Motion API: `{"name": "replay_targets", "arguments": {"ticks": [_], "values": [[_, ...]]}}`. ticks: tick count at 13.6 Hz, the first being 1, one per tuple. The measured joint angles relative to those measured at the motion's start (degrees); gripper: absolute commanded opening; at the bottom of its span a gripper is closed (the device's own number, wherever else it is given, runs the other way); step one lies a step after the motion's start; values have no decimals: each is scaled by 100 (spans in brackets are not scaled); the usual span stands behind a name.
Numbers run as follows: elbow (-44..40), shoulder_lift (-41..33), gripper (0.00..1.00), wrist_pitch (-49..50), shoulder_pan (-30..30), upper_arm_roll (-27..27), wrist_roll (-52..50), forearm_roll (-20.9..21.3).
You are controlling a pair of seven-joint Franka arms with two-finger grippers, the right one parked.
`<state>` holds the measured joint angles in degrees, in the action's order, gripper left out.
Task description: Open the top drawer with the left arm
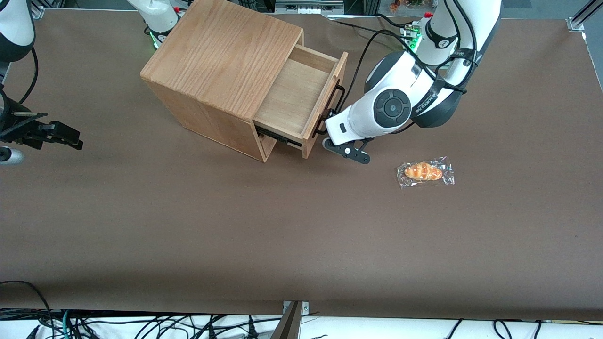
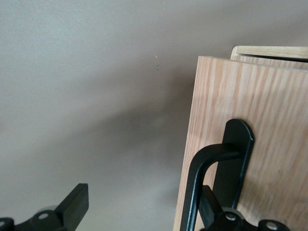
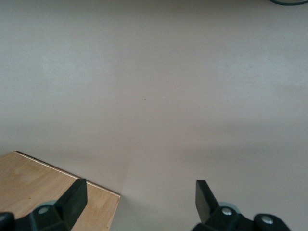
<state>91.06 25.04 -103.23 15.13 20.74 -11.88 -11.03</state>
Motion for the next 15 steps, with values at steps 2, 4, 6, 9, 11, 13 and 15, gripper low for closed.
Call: {"name": "replay_targets", "arguments": {"ticks": [2, 4, 6, 9, 11, 13, 15], "values": [[0, -7, 100, 14, -6, -4, 0, 0], [0, -17, 100, 53, -31, -24, 0, 0], [1, -40, 100, 87, -66, -52, 11, 6], [4, -78, 100, 112, -90, -51, 24, 120], [6, -92, 100, 114, -90, -51, 25, 130], [5, -123, 100, 151, -97, -55, 25, 151], [3, -166, 100, 238, -131, -64, 24, 199]]}}
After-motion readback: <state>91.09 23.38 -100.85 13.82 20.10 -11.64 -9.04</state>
